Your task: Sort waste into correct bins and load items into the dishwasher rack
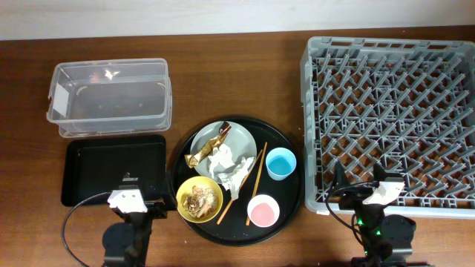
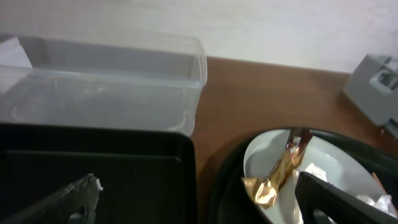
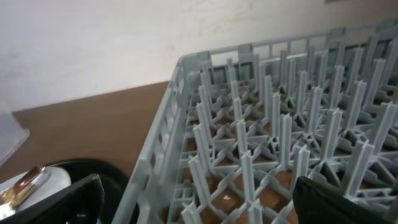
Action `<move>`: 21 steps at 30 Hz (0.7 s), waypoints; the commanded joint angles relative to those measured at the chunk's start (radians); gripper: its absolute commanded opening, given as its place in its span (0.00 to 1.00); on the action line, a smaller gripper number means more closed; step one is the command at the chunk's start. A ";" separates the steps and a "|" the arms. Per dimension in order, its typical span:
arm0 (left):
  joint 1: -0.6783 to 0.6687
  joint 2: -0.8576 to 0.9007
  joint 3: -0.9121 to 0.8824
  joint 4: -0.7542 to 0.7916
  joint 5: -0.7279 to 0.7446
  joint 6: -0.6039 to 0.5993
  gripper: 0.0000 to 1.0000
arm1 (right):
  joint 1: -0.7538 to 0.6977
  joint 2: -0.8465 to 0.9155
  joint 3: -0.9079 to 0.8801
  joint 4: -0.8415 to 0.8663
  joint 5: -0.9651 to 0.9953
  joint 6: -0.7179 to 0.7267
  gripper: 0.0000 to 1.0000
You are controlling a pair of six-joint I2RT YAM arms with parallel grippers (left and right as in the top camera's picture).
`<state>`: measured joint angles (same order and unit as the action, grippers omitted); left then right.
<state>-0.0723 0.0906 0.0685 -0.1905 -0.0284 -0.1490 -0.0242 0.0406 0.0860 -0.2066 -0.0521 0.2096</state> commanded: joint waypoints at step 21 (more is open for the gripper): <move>0.003 0.899 1.010 -0.840 0.063 0.016 1.00 | 0.006 0.774 0.859 -0.865 -0.076 0.009 0.98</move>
<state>-0.0723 0.9447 1.0046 -0.9970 0.0372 -0.1486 -0.0242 0.7559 0.9051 -1.0412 -0.1253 0.2115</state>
